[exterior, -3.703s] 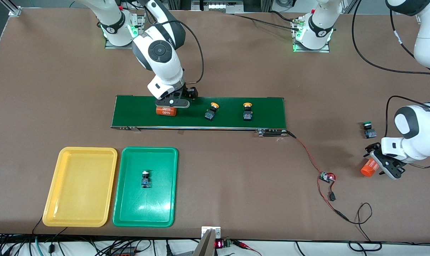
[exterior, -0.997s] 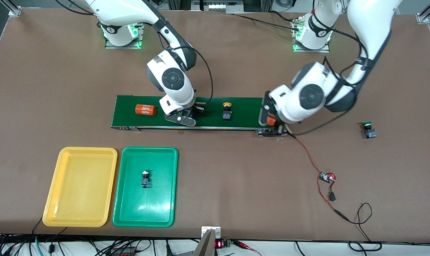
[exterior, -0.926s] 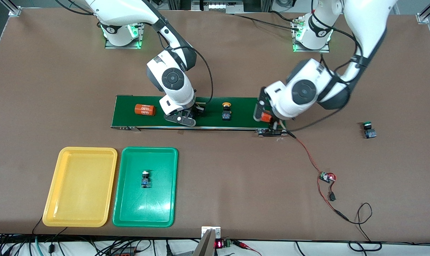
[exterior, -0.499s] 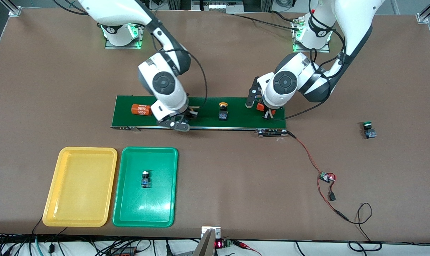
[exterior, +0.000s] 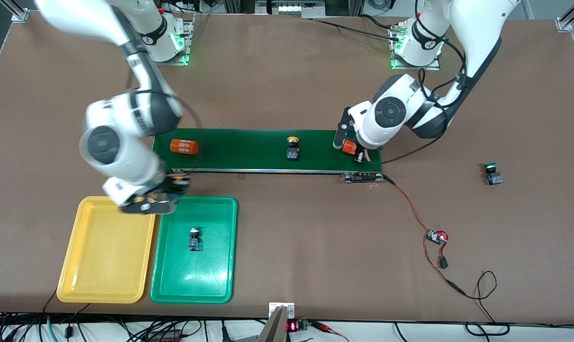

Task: Sort buttons by color to trays
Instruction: 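Carry the button over the yellow tray while the left gripper reaches a button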

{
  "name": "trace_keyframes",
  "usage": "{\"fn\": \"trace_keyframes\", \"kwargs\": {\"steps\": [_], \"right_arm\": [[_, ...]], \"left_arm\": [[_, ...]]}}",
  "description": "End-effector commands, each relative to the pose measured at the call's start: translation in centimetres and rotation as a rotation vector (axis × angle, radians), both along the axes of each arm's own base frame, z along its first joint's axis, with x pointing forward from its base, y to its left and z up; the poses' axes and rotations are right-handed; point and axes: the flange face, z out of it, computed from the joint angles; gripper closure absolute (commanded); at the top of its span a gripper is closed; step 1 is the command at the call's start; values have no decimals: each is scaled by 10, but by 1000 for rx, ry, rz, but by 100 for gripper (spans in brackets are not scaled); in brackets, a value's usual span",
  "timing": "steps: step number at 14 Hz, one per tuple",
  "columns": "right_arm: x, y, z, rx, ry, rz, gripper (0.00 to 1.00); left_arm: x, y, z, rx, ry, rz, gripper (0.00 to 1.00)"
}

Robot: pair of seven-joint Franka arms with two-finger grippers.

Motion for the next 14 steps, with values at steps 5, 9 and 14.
{"fn": "trace_keyframes", "kwargs": {"steps": [5,9,14], "right_arm": [[44,-143,-22,14,2,112,97],[74,-190,-73,-77,-34,128,97],[85,-210,-126,-89,-128,103,92]], "left_arm": [[60,113,43,31,-100,223,0],[79,242,19,72,-57,482,0],[69,374,-27,51,25,960,0]]}}
